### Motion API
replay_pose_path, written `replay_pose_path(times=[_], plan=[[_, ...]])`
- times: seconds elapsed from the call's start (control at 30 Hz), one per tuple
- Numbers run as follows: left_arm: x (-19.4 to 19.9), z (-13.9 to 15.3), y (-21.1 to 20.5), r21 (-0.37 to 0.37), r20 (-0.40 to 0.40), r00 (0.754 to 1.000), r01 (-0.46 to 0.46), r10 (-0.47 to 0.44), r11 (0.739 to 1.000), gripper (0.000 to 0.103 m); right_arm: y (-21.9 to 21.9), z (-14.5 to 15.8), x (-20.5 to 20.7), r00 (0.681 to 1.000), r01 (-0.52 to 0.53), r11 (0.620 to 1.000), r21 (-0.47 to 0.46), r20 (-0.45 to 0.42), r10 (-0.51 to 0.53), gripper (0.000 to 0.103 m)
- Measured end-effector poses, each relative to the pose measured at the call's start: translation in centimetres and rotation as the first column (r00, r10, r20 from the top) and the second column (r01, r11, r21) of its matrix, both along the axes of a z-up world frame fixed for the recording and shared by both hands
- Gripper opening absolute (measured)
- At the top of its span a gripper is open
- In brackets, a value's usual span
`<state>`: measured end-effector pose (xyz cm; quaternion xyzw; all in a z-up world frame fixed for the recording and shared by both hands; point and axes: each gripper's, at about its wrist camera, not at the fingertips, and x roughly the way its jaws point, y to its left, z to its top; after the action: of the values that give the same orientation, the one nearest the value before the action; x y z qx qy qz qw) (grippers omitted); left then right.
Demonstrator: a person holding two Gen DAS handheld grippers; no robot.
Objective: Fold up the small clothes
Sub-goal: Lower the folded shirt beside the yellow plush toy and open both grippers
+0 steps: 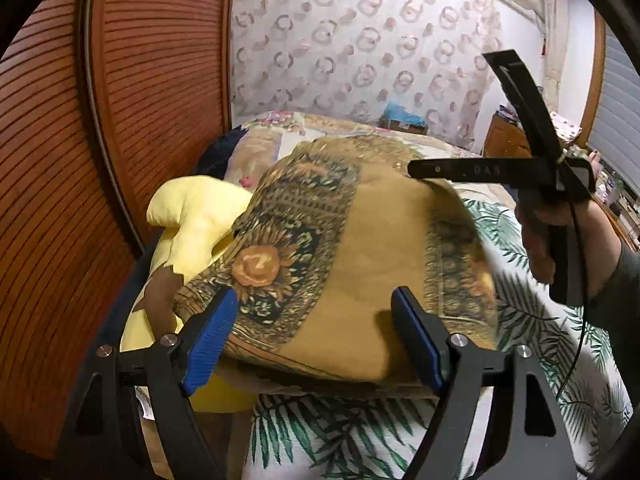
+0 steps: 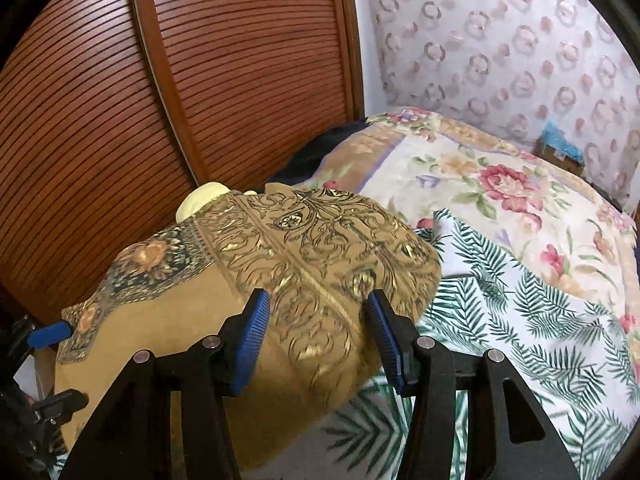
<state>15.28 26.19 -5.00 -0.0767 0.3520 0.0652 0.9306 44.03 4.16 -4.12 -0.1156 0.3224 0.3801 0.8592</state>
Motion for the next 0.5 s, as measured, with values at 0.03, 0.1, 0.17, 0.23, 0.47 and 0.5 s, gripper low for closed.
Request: replay_pose_path(times=[0.03, 0.1, 0.17, 0.23, 0.47, 0.5], plan=[[0.1, 0.1, -0.2, 0.004, 0.004, 1.000, 0.006, -0.006, 1.000, 0.080, -0.6, 0.1, -0.8, 1.000, -0.001, 1.000, 0.012, 0.007, 0.000, 0.053], [-0.3, 0.7, -0.8, 0.028, 0.011, 1.000, 0.020, -0.020, 0.999, 0.080, -1.6, 0.3, -2.4, 1.000, 0.003, 0.999, 0.032, 0.024, -0.004, 0.053], [-0.5, 1.2, -1.4, 0.057, 0.014, 0.999, 0.031, -0.032, 0.998, 0.080, -2.6, 0.8, -4.0, 0.999, 0.009, 0.998, 0.059, 0.032, -0.011, 0.053], [-0.9, 1.7, -2.0, 0.083, 0.020, 0.999, 0.039, -0.041, 0.996, 0.082, -3.7, 1.1, -5.4, 0.999, 0.014, 0.996, 0.083, 0.040, -0.017, 0.053], [-2.6, 4.0, -4.7, 0.137, 0.075, 0.994, 0.065, -0.075, 0.988, 0.083, -8.1, 2.1, -10.8, 0.997, 0.032, 0.992, 0.122, 0.062, -0.040, 0.053], [-3.0, 4.5, -5.3, 0.142, 0.095, 0.992, 0.070, -0.084, 0.987, 0.083, -8.7, 2.1, -11.3, 0.997, 0.038, 0.991, 0.127, 0.061, -0.046, 0.053]])
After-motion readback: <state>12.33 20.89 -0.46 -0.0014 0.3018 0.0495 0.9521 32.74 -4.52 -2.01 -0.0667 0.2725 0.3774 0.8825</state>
